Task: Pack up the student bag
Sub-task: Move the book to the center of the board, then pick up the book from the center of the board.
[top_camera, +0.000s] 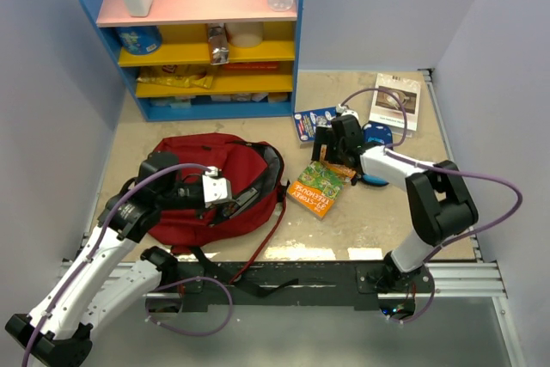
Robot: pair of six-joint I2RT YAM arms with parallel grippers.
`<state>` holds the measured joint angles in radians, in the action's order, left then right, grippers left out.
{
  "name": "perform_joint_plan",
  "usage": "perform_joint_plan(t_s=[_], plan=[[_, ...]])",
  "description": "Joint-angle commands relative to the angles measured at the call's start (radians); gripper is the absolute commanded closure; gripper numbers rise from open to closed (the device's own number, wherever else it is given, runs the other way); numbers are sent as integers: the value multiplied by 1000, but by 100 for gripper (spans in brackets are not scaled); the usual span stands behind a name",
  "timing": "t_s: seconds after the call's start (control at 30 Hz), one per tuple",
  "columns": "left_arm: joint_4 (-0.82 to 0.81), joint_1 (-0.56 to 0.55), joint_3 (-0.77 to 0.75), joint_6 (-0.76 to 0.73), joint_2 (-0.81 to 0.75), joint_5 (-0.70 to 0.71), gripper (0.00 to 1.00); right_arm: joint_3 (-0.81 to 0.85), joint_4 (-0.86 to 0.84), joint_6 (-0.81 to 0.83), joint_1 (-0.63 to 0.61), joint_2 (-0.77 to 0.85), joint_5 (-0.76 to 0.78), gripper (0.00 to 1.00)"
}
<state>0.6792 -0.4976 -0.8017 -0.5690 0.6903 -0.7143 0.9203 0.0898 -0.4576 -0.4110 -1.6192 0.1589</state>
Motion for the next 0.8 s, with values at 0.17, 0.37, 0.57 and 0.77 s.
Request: perform_joint_plan(t_s=[0.17, 0.37, 0.57, 0.77], plan=[[-35, 5, -63, -14, -12, -62, 100, 20, 76, -16, 20, -33, -76, 1], [-44, 5, -65, -8, -5, -74, 100, -116, 62, -92, 18, 102, -157, 1], [-55, 5, -68, 3, 2, -80, 100, -247, 61, -200, 15, 252, -214, 1], [-63, 5, -64, 14, 0, -89, 100, -333, 82, -283, 6, 410, -277, 1]])
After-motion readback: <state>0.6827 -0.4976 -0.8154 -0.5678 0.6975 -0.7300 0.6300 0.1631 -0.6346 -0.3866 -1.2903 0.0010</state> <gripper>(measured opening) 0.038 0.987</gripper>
